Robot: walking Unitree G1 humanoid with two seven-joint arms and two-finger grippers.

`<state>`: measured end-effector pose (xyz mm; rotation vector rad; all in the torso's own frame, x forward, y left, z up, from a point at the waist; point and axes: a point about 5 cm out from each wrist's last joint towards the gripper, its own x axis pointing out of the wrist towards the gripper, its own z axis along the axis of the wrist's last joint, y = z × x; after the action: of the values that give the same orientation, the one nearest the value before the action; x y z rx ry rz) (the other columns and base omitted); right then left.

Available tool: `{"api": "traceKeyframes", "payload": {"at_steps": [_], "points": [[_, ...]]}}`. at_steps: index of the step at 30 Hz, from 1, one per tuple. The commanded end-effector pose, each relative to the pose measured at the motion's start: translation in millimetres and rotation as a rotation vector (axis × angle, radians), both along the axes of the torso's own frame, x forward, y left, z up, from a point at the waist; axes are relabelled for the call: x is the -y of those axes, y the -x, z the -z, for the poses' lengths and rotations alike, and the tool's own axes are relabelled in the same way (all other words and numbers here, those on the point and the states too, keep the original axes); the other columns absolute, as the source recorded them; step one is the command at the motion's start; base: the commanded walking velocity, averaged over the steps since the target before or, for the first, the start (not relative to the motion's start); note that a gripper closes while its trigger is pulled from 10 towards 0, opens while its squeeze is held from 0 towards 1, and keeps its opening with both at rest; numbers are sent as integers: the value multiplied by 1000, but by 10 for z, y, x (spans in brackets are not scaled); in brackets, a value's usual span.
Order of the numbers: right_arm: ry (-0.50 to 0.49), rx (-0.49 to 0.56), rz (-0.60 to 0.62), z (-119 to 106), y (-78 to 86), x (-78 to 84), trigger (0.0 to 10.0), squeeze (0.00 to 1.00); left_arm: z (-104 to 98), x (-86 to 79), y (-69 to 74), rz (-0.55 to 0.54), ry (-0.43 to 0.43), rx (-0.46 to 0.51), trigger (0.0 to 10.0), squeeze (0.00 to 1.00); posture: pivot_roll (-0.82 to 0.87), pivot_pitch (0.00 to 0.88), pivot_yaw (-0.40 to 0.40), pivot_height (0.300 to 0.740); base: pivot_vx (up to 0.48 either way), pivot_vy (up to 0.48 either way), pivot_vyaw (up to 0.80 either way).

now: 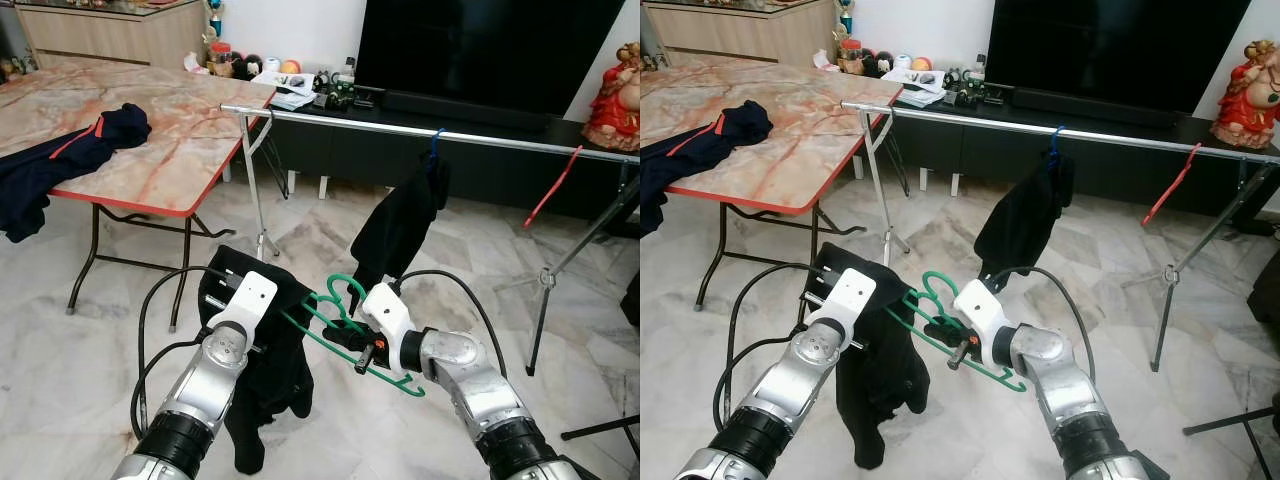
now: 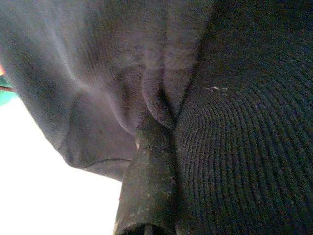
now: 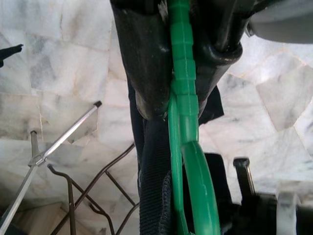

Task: Hang hanger

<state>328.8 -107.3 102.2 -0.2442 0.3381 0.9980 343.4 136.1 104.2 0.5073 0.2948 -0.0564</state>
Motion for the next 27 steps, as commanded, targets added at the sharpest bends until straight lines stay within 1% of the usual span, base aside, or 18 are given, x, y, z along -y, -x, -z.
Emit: {"api": "traceKeyframes", "payload": {"at_steps": [1, 2, 6, 9, 12, 13, 14, 16, 19, 22, 24, 25, 27], "points": [[-7, 37, -11, -65, 4, 15, 0, 0, -36, 4, -17, -3, -1, 22, 0, 0, 179, 0, -94, 740, 0, 0, 0], [-7, 37, -11, -65, 4, 15, 0, 0, -36, 4, -17, -3, -1, 22, 0, 0, 179, 0, -94, 740, 0, 0, 0], [48, 6, -6, 69, 35, 68, 0, 0, -39, -12, -14, -10, -4, 25, 0, 0, 179, 0, -94, 740, 0, 0, 0], [144, 1, -19, 197, 72, 130, 0, 0, -49, -66, -12, -31, -7, 31, 0, 0, 183, 0, -93, 740, 0, 0, 0], [204, -31, -40, 331, 138, 194, 0, 0, -55, -142, -9, -67, -18, 35, 0, 0, 183, 0, -93, 740, 0, 0, 0], [240, -44, -54, 399, 172, 229, 0, 0, -53, -166, -7, -79, -19, 35, 0, 0, 183, 0, -93, 740, 0, 0, 0], [308, -60, -79, 498, 227, 285, 0, 0, -49, -190, -5, -89, -20, 34, 0, 0, 183, 0, -92, 740, 0, 0, 0], [322, -61, -84, 513, 235, 295, 0, 0, -49, -191, -5, -90, -20, 33, 0, 0, 183, 0, -92, 740, 0, 0, 0], [380, -108, -124, 648, 337, 392, 0, 0, -33, -219, 4, -103, -29, 27, 0, 0, 182, 0, -91, 740, 0, 0, 0], [392, -152, -166, 729, 428, 474, 0, 0, 5, -285, 15, -125, -44, 12, 0, 0, 177, 2, -90, 740, 0, 0, 0], [394, -160, -180, 743, 450, 489, 0, 0, 12, -302, 17, -129, -47, 11, 0, 0, 177, 2, -90, 740, 0, 0, 0], [400, -166, -197, 759, 472, 506, 0, 0, 16, -326, 20, -137, -48, 11, 0, 0, 175, 3, -90, 740, 0, 0, 0], [417, -188, -233, 797, 536, 564, 0, 0, 44, -442, 33, -177, -60, 13, 0, 0, 177, 5, -89, 740, 0, 0, 0]]}}
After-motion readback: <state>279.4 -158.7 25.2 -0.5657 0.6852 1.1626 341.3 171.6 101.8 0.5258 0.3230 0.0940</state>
